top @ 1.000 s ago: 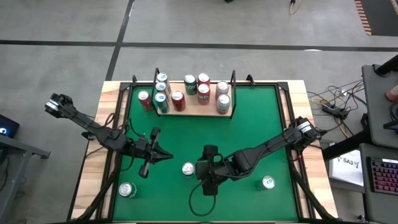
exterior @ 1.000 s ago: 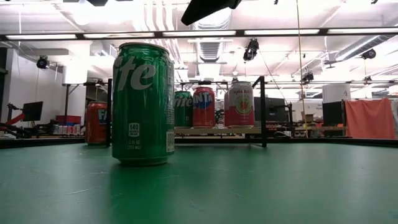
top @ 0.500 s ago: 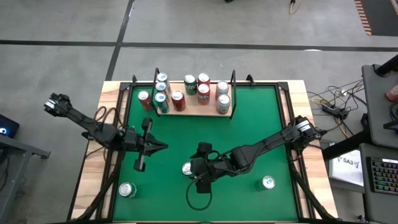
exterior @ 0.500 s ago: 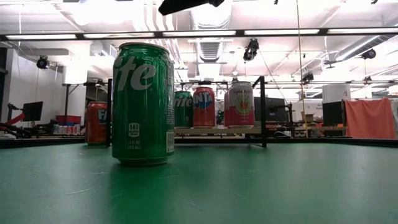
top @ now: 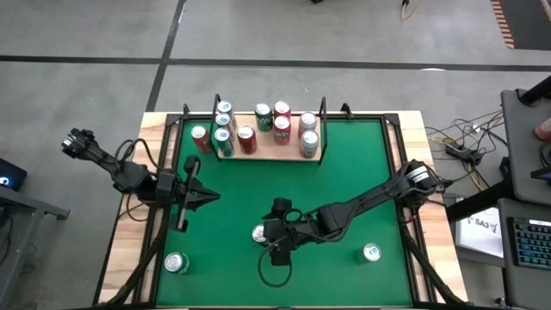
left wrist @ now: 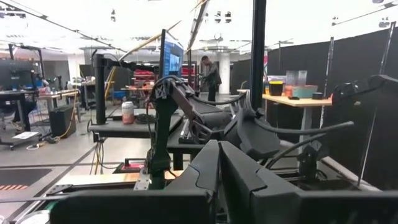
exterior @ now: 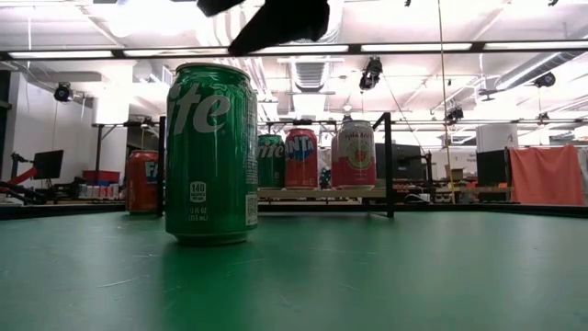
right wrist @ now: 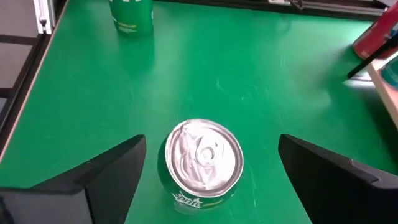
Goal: Pick and place cans onto a shelf
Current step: Put the right green soda can on the shelf aligned with the other green soda can
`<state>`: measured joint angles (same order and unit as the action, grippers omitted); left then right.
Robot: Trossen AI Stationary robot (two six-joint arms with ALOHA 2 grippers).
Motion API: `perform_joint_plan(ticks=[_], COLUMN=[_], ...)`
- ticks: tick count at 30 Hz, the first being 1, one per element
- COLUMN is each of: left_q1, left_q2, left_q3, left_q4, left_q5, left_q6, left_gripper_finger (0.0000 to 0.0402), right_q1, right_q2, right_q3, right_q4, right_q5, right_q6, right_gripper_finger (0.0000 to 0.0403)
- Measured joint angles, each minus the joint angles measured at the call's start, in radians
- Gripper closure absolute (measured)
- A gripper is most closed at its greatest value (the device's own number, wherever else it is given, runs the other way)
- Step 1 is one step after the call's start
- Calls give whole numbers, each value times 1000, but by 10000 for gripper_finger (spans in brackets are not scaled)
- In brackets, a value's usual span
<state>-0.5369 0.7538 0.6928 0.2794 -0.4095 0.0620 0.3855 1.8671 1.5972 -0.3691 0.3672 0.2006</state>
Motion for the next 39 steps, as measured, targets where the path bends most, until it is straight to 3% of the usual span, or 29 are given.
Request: perform_joint_plan(ticks=[30,39], left_q1=[0,0], left_q2=[30,30], left_q3=[-1,-1], left_q4=[5,4], left_q5=[0,1], left_q6=[-1,-1], left_gripper_finger=[402,402], right_q1=[-2,-3], right_q2=[0,0], right_q3=[-85,-174], right_q4=[67,192], right_q5=[26,-27], right_q6=[79,90], right_gripper_finger=[44,44])
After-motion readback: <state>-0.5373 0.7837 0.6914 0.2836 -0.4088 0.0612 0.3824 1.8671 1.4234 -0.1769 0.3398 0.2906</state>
